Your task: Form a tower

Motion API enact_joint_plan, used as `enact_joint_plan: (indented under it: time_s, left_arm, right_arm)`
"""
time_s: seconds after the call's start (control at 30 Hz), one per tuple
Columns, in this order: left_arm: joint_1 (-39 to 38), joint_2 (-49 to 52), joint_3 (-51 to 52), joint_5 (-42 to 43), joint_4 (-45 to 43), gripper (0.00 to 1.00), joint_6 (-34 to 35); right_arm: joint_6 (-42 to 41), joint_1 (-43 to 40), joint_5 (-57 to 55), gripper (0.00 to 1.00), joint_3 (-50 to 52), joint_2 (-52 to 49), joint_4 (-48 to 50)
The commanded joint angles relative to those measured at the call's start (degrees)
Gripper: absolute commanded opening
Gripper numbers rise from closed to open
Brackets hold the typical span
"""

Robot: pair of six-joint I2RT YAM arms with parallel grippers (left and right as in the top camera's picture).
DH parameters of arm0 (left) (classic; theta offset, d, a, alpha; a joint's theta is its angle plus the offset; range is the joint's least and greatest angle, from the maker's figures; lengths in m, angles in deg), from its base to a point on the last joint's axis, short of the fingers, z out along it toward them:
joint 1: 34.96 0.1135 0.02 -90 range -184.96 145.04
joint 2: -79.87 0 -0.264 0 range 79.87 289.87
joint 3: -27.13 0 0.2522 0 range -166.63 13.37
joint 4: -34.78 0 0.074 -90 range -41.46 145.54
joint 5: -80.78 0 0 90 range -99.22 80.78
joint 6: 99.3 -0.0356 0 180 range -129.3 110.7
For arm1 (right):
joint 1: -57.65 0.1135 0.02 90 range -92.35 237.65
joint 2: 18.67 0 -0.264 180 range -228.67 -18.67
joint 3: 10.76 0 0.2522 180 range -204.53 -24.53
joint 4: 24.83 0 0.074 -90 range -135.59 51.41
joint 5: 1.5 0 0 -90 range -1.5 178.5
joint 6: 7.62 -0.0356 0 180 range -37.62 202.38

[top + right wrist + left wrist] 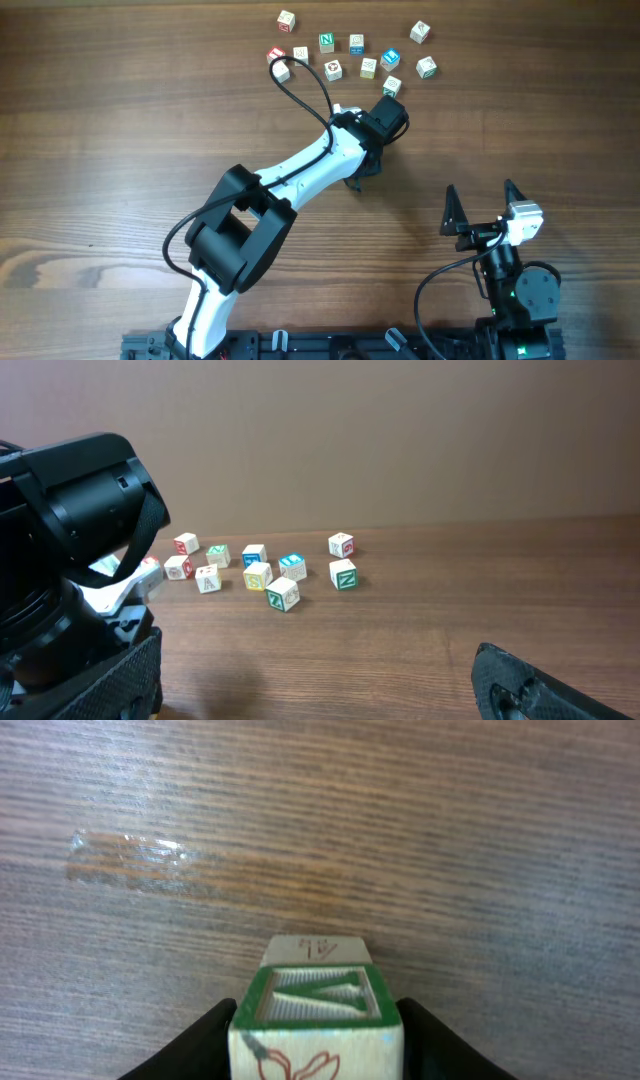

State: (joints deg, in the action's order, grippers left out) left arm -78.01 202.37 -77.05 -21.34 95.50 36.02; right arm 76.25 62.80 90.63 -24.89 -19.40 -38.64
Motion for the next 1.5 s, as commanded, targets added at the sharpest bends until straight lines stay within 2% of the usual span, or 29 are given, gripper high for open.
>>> enact_joint_plan:
  time_s: [0.0, 0.2, 0.57, 0.63, 0.7, 0.83, 1.2, 1.23, 1.27, 1.3, 1.33, 1.37, 1.4, 1.47]
  left_arm:
    - [0.31, 1.05, 0.52, 1.2, 0.39, 0.51, -0.09]
    - [0.31, 1.05, 0.52, 1.2, 0.39, 0.4, -0.07]
    - [0.31, 1.05, 0.52, 1.2, 0.39, 0.32, -0.09]
    - [0.31, 1.05, 0.52, 1.2, 0.39, 0.34, -0.07]
    - [0.31, 1.05, 0.52, 1.2, 0.39, 0.43, -0.09]
    - [0.31, 1.05, 0.52, 1.18, 0.39, 0.51, -0.09]
    - [0.31, 1.05, 0.52, 1.18, 0.39, 0.53, -0.09]
    - [0.31, 1.05, 0.52, 1.18, 0.39, 0.56, -0.09]
    - [0.31, 1.05, 0.52, 1.18, 0.39, 0.68, -0.09]
    - [0.31, 1.05, 0.52, 1.18, 0.37, 0.73, -0.09]
    - [0.31, 1.05, 0.52, 1.18, 0.37, 0.76, -0.09]
    - [0.31, 1.05, 0.52, 1.18, 0.37, 0.77, -0.09]
    - [0.31, 1.05, 0.52, 1.18, 0.37, 0.73, -0.09]
    - [0.31, 1.05, 0.52, 1.18, 0.37, 0.6, -0.09]
  right_arm:
    - [0.11, -0.2, 0.72, 1.0, 0.07, 0.31, 0.11]
    - [0.11, -0.2, 0.74, 1.0, 0.07, 0.31, 0.11]
    - [0.11, -0.2, 0.74, 1.0, 0.07, 0.31, 0.13]
    - [0.11, -0.2, 0.72, 1.0, 0.07, 0.31, 0.11]
    - [0.11, -0.2, 0.74, 1.0, 0.07, 0.31, 0.11]
    - [0.09, -0.2, 0.72, 1.0, 0.07, 0.31, 0.11]
    - [0.11, -0.2, 0.74, 1.0, 0.07, 0.31, 0.13]
    - [0.11, -0.2, 0.74, 1.0, 0.07, 0.31, 0.11]
    - [0.09, -0.2, 0.74, 1.0, 0.07, 0.31, 0.11]
    - [0.11, -0.2, 0.72, 1.0, 0.07, 0.31, 0.13]
    - [0.09, -0.2, 0.74, 1.0, 0.07, 0.31, 0.13]
    - [0.09, -0.2, 0.72, 1.0, 0.07, 0.31, 0.11]
    - [0.11, -0.2, 0.72, 1.0, 0.07, 0.31, 0.11]
    - [0.11, -0.2, 0.74, 1.0, 0.07, 0.31, 0.11]
